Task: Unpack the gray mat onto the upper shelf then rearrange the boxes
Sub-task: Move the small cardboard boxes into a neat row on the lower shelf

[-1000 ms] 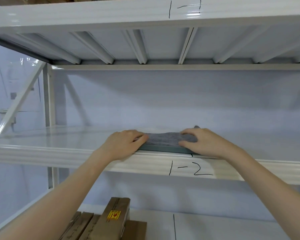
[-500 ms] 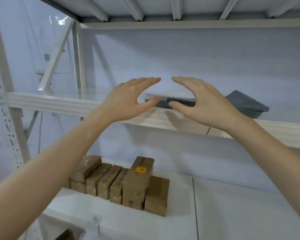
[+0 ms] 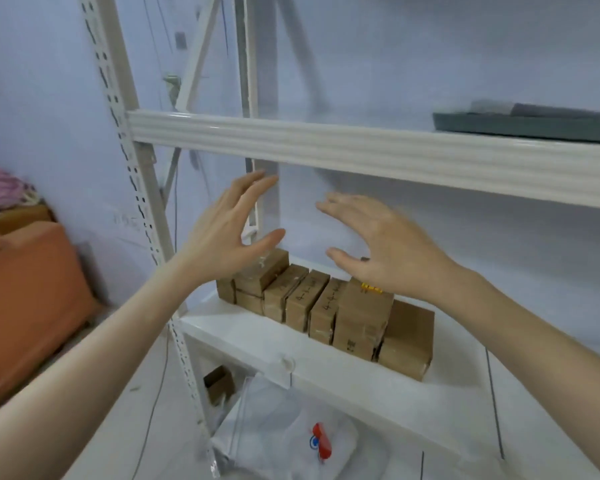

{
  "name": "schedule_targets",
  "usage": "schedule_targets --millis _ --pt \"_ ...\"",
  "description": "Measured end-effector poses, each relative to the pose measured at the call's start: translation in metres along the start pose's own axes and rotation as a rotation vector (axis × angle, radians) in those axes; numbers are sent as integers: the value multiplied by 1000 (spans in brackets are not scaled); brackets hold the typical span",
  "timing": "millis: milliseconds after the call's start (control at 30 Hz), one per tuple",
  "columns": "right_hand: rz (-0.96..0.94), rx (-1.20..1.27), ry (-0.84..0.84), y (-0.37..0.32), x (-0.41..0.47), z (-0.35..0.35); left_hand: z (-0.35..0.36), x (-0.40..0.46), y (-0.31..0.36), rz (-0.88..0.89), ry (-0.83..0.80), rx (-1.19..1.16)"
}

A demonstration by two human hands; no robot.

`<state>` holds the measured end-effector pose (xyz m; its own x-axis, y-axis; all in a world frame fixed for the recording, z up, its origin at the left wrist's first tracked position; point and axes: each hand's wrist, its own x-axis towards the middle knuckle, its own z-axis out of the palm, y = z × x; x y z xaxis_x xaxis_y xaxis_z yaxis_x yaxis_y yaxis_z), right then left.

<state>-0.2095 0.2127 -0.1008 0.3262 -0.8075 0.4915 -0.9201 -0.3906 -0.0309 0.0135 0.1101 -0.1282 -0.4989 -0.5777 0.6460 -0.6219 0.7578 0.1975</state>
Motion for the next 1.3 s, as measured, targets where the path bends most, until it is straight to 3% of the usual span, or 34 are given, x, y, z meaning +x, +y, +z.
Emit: schedule_targets --millis 267,700,1067,1300 --pt "296 111 -206 56 -51 69 90 -32 -11 -83 -237 -157" --pt "701 270 -339 150 -145 130 243 -2 75 126 -482 -214" --pt "767 351 -397 170 -179 161 303 -6 111 454 -656 269" --pt "835 442 -365 171 -184 160 306 -12 129 500 -698 276"
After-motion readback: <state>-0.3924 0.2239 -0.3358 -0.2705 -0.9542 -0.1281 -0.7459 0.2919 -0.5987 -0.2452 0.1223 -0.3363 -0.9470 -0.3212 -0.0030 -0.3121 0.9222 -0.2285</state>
